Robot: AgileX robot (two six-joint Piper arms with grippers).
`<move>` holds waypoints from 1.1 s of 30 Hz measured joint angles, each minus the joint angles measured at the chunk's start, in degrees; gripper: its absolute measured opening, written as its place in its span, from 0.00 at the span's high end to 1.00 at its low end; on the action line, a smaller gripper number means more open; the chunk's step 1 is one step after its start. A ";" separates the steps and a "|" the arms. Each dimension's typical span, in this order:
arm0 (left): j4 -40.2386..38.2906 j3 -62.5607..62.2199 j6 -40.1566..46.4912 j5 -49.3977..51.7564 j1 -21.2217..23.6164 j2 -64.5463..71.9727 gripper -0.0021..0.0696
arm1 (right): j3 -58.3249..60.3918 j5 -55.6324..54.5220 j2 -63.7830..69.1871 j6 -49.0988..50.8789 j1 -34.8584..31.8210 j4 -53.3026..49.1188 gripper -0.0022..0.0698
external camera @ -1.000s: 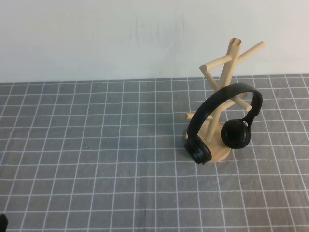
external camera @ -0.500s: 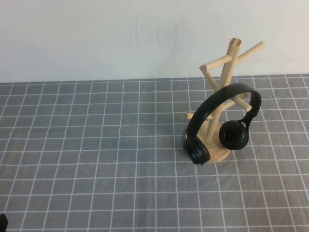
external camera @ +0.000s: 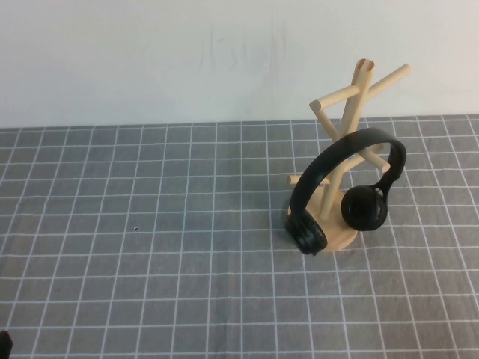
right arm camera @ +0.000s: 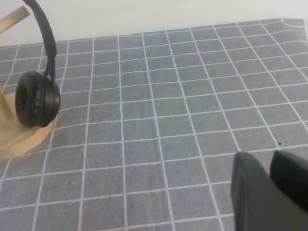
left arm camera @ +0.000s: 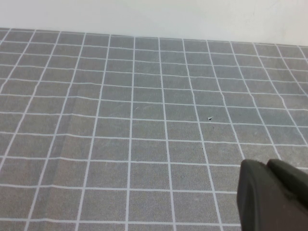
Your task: Take out the headphones from the headphone stand
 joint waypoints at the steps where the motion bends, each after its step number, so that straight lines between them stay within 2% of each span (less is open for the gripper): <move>1: 0.00 0.00 0.00 0.00 0.00 0.00 0.98 | 0.00 0.00 0.00 0.00 0.00 0.00 0.88; 22: 0.00 0.00 0.00 0.00 0.00 0.00 0.98 | 0.00 -0.84 0.00 0.00 0.00 -0.34 0.88; 25: 0.00 0.00 0.00 0.00 0.00 0.00 0.98 | 0.00 -4.05 0.00 1.12 0.00 4.37 0.88; 33: 0.00 0.00 0.00 0.00 0.00 0.00 0.98 | 0.00 -11.28 0.00 3.07 0.00 27.58 0.88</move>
